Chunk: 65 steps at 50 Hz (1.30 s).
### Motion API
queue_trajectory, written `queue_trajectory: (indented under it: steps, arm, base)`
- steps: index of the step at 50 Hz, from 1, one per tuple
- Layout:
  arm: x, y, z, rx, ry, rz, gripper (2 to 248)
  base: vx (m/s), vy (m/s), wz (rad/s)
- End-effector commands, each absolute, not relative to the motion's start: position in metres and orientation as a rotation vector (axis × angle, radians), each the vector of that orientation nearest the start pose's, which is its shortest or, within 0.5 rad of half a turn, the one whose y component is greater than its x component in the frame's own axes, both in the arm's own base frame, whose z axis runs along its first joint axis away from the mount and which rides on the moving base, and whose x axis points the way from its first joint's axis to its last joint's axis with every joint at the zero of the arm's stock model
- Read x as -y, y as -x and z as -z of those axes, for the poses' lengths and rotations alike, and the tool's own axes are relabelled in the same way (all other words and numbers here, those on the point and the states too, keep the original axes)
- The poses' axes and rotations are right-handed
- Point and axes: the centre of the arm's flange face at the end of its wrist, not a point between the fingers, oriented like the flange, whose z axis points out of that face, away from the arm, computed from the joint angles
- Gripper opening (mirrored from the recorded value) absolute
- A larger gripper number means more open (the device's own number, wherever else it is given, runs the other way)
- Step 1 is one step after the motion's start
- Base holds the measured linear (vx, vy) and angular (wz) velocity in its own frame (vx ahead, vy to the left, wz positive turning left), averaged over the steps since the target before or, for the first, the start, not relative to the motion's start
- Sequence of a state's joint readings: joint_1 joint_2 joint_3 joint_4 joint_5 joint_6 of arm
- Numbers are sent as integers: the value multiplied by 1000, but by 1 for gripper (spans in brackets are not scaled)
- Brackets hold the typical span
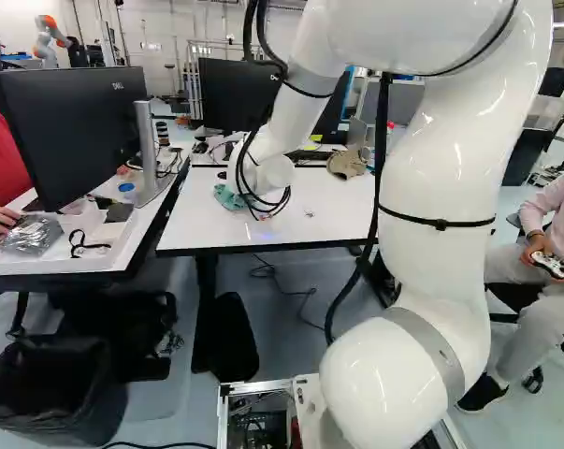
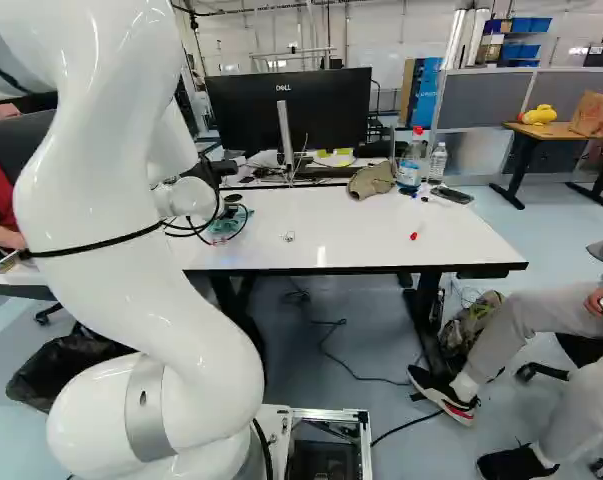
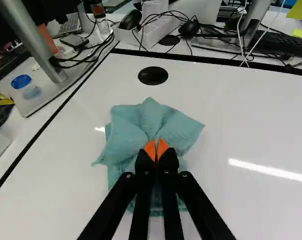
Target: Clean the table with the green towel
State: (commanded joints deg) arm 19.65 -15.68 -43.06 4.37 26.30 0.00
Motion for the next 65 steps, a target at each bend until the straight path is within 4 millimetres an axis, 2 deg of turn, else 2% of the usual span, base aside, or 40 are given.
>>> queue_trajectory:
  steps: [26,65]
  arm:
    - [-166,-480,-375,340,2668,1309,25]
    - [-126,-538,-372,203,2700,1366,25]
  base:
    - [0,0,0]
    - [0,0,0]
